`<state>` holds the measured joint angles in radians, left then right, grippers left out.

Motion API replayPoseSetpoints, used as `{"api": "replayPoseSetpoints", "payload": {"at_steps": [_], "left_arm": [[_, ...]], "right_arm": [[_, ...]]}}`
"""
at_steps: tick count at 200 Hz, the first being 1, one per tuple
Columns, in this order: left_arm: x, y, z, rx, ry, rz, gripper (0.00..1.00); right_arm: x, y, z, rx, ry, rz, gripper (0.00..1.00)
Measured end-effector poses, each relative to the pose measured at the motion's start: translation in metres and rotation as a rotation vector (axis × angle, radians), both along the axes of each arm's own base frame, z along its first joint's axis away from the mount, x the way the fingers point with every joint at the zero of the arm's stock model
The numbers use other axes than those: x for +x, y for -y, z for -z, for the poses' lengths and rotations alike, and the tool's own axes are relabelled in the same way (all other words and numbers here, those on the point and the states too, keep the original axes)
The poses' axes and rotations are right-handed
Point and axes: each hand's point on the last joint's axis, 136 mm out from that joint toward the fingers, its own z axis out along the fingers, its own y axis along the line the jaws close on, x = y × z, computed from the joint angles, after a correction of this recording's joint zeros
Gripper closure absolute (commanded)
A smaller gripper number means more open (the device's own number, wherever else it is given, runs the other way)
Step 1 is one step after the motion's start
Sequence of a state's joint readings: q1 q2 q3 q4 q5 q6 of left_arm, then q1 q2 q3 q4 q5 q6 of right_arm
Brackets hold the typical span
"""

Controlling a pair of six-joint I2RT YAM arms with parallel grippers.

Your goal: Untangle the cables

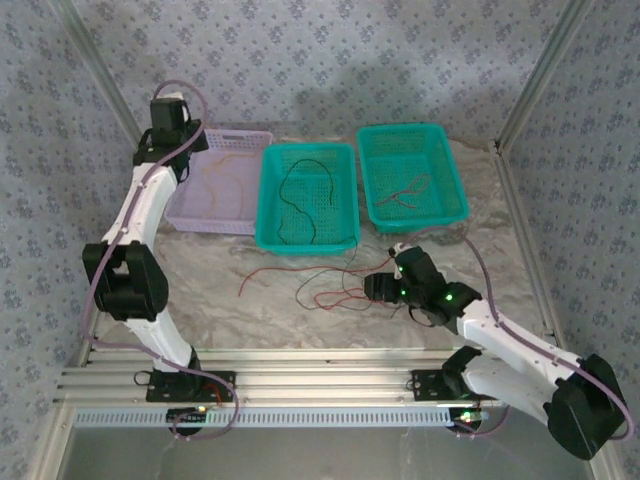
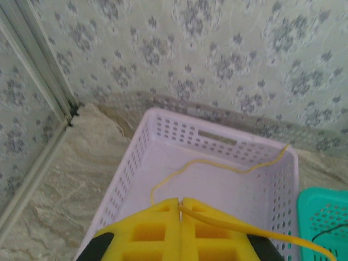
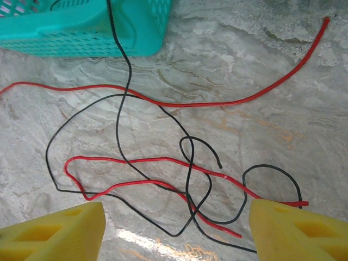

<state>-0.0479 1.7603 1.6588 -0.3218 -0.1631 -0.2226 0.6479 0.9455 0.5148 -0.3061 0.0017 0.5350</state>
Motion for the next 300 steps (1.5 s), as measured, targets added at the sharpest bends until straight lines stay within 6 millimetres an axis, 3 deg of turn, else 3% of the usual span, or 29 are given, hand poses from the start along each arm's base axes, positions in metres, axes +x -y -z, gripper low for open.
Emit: {"api": "replayPoseSetpoints", "payload": {"at_steps": [26, 53, 77, 114, 140, 176, 192, 214, 233, 275, 300], "left_arm": [[-0.003, 0.004, 0.027, -0.042, -0.047, -0.001, 0.44], [-0.006, 0.009, 0.041, -0.079, -0.075, 0.009, 0.15], [-0.009, 0.016, 0.038, -0.114, -0.074, 0.024, 0.01], [-0.03, 0.035, 0.012, -0.128, -0.062, 0.062, 0.0], [-0.052, 0.046, -0.017, -0.149, -0.035, 0.076, 0.0], [-0.087, 0.061, -0.05, -0.185, 0.0, 0.094, 0.0], [-0.107, 0.075, -0.063, -0.2, 0.025, 0.125, 0.0], [-0.14, 0.104, -0.066, -0.215, 0.033, 0.203, 0.0], [-0.165, 0.126, -0.057, -0.232, 0.014, 0.272, 0.0], [-0.21, 0.149, -0.006, -0.298, -0.077, 0.363, 0.0], [-0.231, 0.168, 0.012, -0.324, -0.102, 0.439, 0.0]], "right_arm": [[0.001, 0.004, 0.02, -0.067, -0.045, 0.016, 0.29], [0.0, 0.007, 0.032, -0.128, -0.074, 0.023, 0.29], [0.001, -0.001, 0.034, -0.139, -0.073, 0.002, 0.31], [0.004, -0.009, 0.049, -0.176, -0.1, -0.017, 0.41], [0.004, -0.008, 0.059, -0.209, -0.12, -0.02, 0.59], [0.009, -0.009, 0.055, -0.229, -0.098, -0.032, 0.99], [0.011, -0.01, 0.048, -0.218, -0.078, -0.029, 1.0], [0.012, -0.012, 0.024, -0.175, -0.026, -0.038, 1.0], [0.013, -0.016, -0.013, -0.106, 0.045, -0.049, 1.0], [0.004, -0.023, -0.127, 0.099, 0.231, -0.103, 1.0], [-0.001, -0.025, -0.196, 0.184, 0.326, -0.132, 1.0]]}}
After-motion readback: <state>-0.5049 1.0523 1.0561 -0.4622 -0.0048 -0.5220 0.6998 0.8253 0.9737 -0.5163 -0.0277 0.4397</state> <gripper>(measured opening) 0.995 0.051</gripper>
